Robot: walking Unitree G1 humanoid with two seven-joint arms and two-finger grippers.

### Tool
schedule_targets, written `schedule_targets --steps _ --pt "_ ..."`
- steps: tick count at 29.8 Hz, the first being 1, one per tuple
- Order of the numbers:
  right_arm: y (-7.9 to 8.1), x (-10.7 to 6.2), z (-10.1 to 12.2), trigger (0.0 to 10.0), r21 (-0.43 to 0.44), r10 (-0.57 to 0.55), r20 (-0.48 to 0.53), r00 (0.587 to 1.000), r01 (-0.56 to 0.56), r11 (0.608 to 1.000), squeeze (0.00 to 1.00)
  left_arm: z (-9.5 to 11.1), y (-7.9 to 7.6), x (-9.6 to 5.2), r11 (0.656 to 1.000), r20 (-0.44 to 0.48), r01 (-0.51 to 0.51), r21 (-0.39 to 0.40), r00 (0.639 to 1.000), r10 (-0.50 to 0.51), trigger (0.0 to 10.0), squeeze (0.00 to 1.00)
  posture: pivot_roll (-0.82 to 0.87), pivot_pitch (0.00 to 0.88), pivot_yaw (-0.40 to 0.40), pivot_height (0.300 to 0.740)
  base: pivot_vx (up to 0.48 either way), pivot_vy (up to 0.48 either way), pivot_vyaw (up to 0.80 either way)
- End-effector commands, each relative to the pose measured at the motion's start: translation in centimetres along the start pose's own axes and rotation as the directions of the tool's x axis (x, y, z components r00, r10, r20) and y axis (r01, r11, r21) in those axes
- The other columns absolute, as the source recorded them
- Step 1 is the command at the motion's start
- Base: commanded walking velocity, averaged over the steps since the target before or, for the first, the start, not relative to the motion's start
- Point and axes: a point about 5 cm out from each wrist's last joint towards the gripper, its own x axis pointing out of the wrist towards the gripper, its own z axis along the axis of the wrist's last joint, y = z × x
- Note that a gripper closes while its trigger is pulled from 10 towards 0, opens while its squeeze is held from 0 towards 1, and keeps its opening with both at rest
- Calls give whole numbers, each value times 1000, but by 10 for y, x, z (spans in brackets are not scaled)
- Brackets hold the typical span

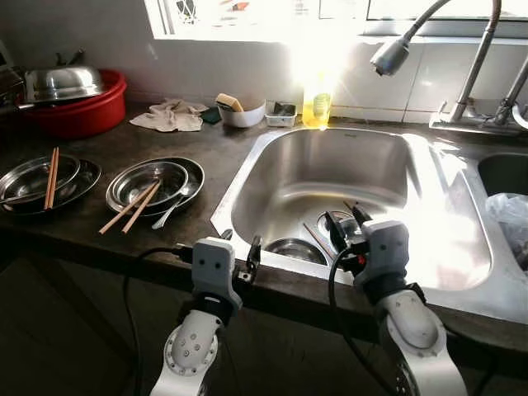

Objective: Kitchen organization

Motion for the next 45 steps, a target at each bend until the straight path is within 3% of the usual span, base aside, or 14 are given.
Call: schedule_targets --steps 1,10,45 --pt "3 0 6 10000 4 1 16 1000 -1 1000 0 -2 -3 -2 1000 -4 19 3 1000 -19 10000 0 26 0 25 740 0 0 0" --pt "4 1 4 10000 6 1 5 1000 -1 1000 0 -5 -9 -4 999 -13 45 0 999 -45 10000 0 27 0 24 740 0 0 0" --pt "11 3 4 10000 19 34 -5 999 -33 999 0 -8 -10 -5 998 -30 59 3 998 -59 10000 0 28 6 30 740 -269 0 0"
